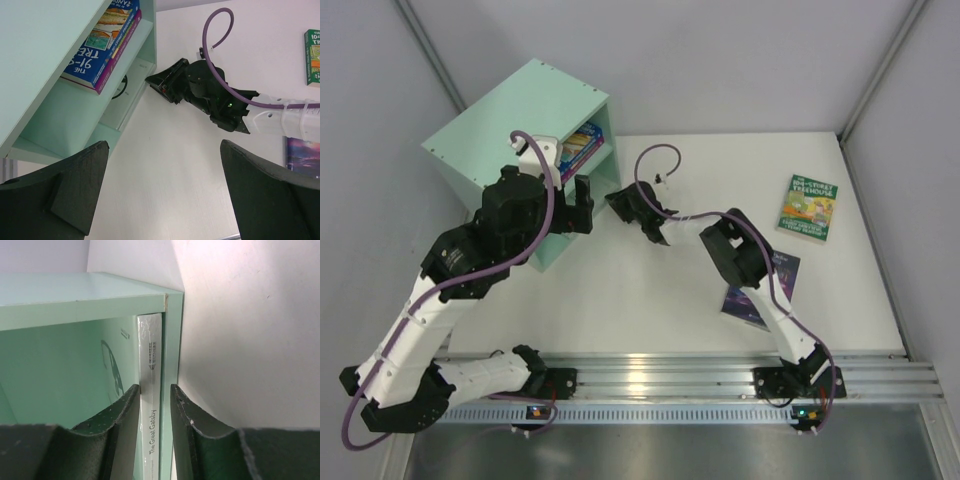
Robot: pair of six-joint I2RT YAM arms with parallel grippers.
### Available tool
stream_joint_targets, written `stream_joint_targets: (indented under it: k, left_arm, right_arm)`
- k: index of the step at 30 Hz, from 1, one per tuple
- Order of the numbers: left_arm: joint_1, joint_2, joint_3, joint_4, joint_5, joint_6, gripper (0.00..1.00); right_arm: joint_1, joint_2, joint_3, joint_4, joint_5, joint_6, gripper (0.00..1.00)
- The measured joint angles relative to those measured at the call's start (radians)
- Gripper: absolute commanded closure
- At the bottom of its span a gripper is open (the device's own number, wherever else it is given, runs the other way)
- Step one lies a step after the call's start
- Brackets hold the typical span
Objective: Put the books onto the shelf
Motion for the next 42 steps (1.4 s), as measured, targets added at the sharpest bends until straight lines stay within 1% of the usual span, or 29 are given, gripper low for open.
stream_joint_targets:
  k: [16, 42]
  left_arm:
    - [0.0, 0.0, 0.0, 0.0, 0.0, 0.0, 0.01]
    - [0.0, 0.0, -0.005, 0.001, -0.014, 0.018, 0.01]
  right_arm:
    - [0.03, 0.0, 0.006, 0.016, 0.0, -0.002, 0.69]
    - [0.03, 0.035, 0.12, -0.011, 0.006, 0.005, 0.71]
